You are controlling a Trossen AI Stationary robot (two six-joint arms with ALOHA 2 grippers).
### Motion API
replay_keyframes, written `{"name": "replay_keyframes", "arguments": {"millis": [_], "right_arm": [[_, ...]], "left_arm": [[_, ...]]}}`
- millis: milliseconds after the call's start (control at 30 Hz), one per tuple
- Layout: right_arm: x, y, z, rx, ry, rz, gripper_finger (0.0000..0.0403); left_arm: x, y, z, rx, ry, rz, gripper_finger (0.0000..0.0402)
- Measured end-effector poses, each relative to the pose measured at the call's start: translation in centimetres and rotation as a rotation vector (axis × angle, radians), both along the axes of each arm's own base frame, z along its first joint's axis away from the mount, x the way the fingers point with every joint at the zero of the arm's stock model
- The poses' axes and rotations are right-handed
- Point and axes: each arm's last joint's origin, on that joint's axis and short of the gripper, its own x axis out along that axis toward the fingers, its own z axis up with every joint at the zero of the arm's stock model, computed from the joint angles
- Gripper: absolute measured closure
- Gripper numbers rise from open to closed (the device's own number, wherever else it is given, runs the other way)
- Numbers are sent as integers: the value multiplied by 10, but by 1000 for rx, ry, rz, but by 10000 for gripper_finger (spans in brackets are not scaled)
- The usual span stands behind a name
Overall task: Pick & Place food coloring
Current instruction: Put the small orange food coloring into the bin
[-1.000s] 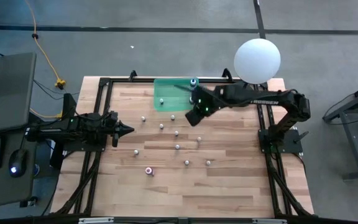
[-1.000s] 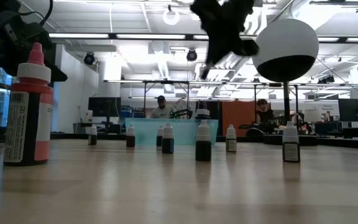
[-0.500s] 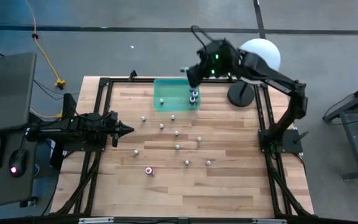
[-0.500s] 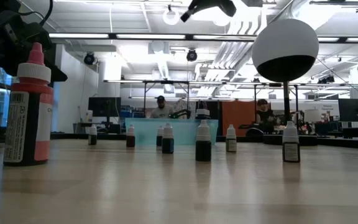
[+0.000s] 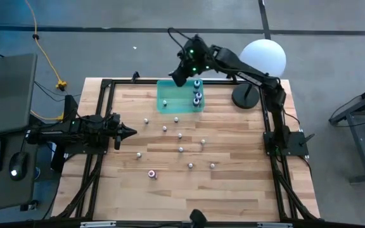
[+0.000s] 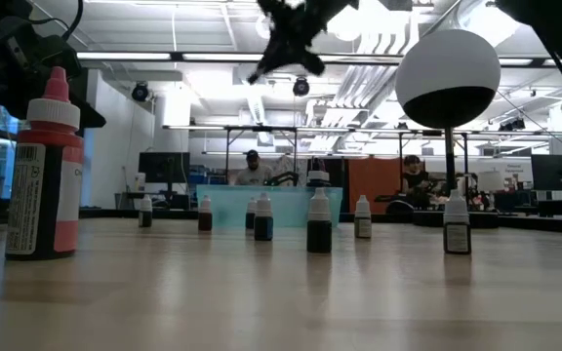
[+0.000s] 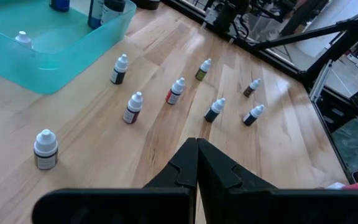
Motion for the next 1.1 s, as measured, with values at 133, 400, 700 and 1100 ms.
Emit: {"name": "replay_keyframes", "arguments": {"millis": [133, 400, 700, 1100], "right_arm": [[11, -12, -44, 17, 114, 19, 362], [35, -9, -113, 45, 288, 64, 361], [50, 0, -146, 23, 370, 132, 360], [58, 20, -147, -252, 468, 354, 359]], "left_arm": [[0, 0, 0, 0, 0, 0, 401], [0, 0, 0, 0, 0, 0, 401], [0, 0, 0, 0, 0, 0, 401], [0, 0, 0, 0, 0, 0, 401]]}}
